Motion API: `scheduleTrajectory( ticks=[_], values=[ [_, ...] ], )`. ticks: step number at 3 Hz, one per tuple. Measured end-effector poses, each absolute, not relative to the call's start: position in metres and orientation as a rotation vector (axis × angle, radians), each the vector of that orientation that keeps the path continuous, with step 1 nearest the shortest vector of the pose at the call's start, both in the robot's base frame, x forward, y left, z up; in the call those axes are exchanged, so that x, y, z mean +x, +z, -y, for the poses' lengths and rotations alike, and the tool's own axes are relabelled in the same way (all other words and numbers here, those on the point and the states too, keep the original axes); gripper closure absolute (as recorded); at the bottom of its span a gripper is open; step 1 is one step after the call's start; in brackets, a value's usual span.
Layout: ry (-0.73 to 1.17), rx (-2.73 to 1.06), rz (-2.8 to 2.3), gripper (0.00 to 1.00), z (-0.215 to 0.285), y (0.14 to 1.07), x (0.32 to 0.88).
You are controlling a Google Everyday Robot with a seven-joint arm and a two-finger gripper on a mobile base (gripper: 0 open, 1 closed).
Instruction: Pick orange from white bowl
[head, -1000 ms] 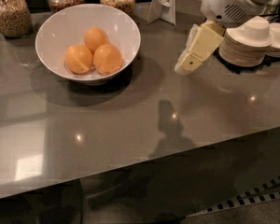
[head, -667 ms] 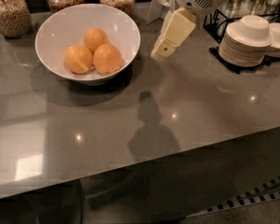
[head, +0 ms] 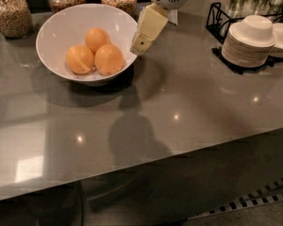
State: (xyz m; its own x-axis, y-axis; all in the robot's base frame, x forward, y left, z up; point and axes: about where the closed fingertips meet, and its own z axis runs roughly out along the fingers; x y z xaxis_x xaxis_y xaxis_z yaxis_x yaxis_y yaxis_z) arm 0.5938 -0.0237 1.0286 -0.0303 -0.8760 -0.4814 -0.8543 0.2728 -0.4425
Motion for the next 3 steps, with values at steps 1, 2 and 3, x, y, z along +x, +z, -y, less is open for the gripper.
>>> scheduleTrajectory(
  ticks=[1, 2, 3],
  values=[
    [-0.039, -1.571, -1.859, 0.0, 0.015, 1.017, 0.607],
    [-0.059, -1.576, -1.859, 0.0, -0.003, 0.996, 0.635],
    [-0.051, -1.575, -1.867, 0.0, -0.023, 0.971, 0.659]
  ],
)
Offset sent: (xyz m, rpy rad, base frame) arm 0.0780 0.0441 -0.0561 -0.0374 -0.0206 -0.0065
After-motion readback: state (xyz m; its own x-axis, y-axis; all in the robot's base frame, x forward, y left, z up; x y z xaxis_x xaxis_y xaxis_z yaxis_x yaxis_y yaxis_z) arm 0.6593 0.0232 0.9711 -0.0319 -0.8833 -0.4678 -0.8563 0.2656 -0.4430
